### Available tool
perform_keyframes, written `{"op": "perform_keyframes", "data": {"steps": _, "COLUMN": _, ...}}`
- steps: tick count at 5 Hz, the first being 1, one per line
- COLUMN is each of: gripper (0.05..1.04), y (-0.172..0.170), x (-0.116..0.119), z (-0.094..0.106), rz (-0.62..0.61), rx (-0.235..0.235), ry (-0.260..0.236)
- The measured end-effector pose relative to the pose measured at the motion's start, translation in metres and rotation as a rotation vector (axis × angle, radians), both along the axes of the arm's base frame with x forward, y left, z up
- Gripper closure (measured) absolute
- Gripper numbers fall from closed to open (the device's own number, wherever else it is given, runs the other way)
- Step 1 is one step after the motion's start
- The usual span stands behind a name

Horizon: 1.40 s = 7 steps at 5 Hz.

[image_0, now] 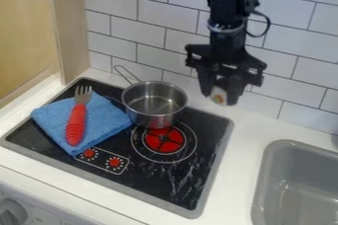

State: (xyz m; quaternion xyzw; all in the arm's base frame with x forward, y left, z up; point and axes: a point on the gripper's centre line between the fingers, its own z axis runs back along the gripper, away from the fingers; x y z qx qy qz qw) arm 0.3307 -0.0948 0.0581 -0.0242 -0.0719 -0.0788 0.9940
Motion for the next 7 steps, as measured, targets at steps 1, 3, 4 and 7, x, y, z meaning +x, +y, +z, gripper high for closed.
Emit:
{"op": "perform_keyframes", "data": {"steps": 1, "gripper": 0.598, "y": -0.003, "x": 0.001, "z": -0.009, "rz": -0.003, "rx": -0.013, "ry": 0.013}}
{"op": "perform_keyframes", "data": {"steps": 3, "gripper": 0.598, "y": -0.019, "x": -0.004, "z": -0.043, "rz": -0.074, "rx": -0.002, "ry": 0.099}}
{"op": "perform_keyframes", "data": {"steps": 4, "gripper": 0.598, "y": -0.020, "x": -0.002, "z": -0.051, "rz": -0.092, "rx": 0.000, "ry": 0.110}}
{"op": "perform_keyframes", "data": {"steps": 7, "gripper": 0.056, "y": -0.022, "x": 0.003, "z": -0.053, "rz": -0.103, "rx": 0.003, "ry": 0.128}}
